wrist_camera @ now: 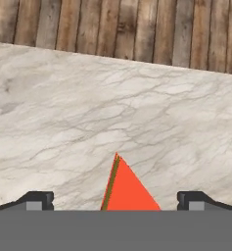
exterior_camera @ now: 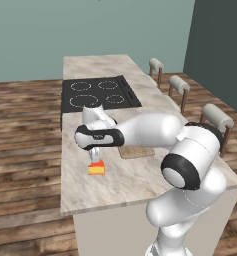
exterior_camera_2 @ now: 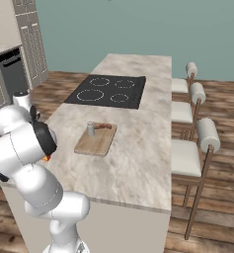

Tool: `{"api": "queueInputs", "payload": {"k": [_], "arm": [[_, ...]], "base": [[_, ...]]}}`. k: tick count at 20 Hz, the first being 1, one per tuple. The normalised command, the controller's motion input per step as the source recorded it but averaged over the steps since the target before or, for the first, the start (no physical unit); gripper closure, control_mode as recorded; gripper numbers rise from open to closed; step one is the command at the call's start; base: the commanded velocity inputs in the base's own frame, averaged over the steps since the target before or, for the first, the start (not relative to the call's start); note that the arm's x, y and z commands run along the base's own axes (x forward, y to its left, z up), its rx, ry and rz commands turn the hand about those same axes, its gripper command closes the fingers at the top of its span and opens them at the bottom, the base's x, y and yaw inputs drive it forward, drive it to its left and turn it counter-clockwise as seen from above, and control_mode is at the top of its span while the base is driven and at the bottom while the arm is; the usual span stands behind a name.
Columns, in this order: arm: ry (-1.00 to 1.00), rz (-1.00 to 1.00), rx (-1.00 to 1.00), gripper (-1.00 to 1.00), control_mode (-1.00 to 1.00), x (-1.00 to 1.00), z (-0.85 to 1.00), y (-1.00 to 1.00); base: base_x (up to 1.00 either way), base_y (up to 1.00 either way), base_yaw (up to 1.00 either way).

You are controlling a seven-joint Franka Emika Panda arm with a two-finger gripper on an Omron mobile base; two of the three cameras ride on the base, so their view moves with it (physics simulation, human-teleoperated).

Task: Retrieve the reheated potato from the microwave, then place the potato, cheese, and condiment on the cutting board.

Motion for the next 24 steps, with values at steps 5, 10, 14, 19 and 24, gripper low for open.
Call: {"api": "queueInputs", "payload": {"k": [5,10,14,19,24], "arm": [[0.0,-0.13,-0.04,-1.0,-1.0,-0.01,-0.17,0.03],[-0.05,-0.03,-0.07,-1.0,-1.0,0.11,-0.2,0.0],[-0.07,0.0,-0.06,-1.0,-1.0,0.12,-0.11,0.0],[-0.01,0.0,-0.01,-1.0,-1.0,0.02,-0.11,0.0],[0.0,0.0,0.0,-1.0,-1.0,0.0,-0.11,-0.01]], "base": [[0.0,0.0,0.0],[0.0,0.0,0.0],[0.0,0.0,0.0],[0.0,0.0,0.0],[0.0,0.0,0.0]]}}
